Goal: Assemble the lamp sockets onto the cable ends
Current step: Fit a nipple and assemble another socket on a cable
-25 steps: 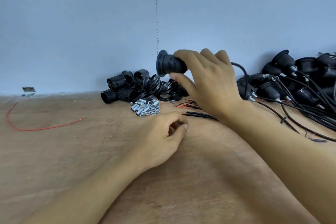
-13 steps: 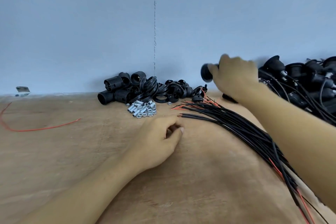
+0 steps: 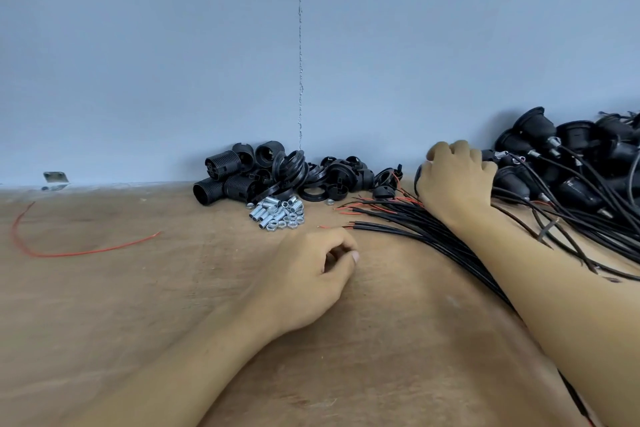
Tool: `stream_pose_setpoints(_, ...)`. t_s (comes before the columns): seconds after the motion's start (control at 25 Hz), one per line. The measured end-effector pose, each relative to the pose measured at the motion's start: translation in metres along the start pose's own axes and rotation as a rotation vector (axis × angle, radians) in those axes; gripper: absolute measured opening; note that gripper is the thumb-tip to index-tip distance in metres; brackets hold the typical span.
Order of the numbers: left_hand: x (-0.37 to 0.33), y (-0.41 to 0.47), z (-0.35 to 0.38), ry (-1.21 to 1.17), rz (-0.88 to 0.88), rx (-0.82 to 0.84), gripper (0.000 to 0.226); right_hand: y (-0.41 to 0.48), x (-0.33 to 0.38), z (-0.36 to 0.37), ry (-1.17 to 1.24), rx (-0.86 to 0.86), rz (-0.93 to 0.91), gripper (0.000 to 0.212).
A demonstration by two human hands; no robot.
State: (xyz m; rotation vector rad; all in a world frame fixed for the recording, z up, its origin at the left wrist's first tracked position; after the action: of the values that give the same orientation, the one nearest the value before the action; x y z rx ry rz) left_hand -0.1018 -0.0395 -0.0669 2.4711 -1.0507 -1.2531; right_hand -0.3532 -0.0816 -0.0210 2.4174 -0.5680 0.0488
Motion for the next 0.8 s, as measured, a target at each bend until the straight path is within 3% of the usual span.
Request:
stream_pose_setpoints(0.24,0.004,0.004,-0.003,0.031,-0.056,-0.104,0.011,-0.042,0.087,0.0,0.253,0.097,-0.372,0.025)
stream_pose_setpoints(0.36,0.011,0.008,-0.006,-0.043,-0.196,-0.233,0.018,-0.05,0.122,0.006,0.406,0.127,-0.445,0.045)
stream_pose_setpoints(0.48,0.022,0.011,-0.016,-0.134,-0.325,-0.327,0.019,-0.043,0.142,0.013,0.385,0.125,-0.459,0.054)
stream_pose_setpoints(0.6,0.037,0.013,-0.03,-0.189,-0.422,-0.391,0.016,-0.037,0.156,0.023,0.329,0.195,-0.458,0.047)
stream_pose_setpoints(0.8,0.045,0.016,-0.038,-0.284,-0.524,-0.448,0.014,-0.036,0.17,0.028,0.376,0.17,-0.381,0.039)
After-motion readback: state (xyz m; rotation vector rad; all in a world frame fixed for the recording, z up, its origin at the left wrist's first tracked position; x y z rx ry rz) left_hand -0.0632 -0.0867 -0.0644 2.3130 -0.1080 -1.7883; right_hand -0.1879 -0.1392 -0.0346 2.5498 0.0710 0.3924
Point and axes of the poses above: each hand's wrist, its own y-axis towards the middle knuckle, its own z-axis out of the palm, x = y × z, the point moved 2 cm from there along y, towards the middle knuckle, and after that the axes turned 1 degree about -z, right-handed, at the moved point
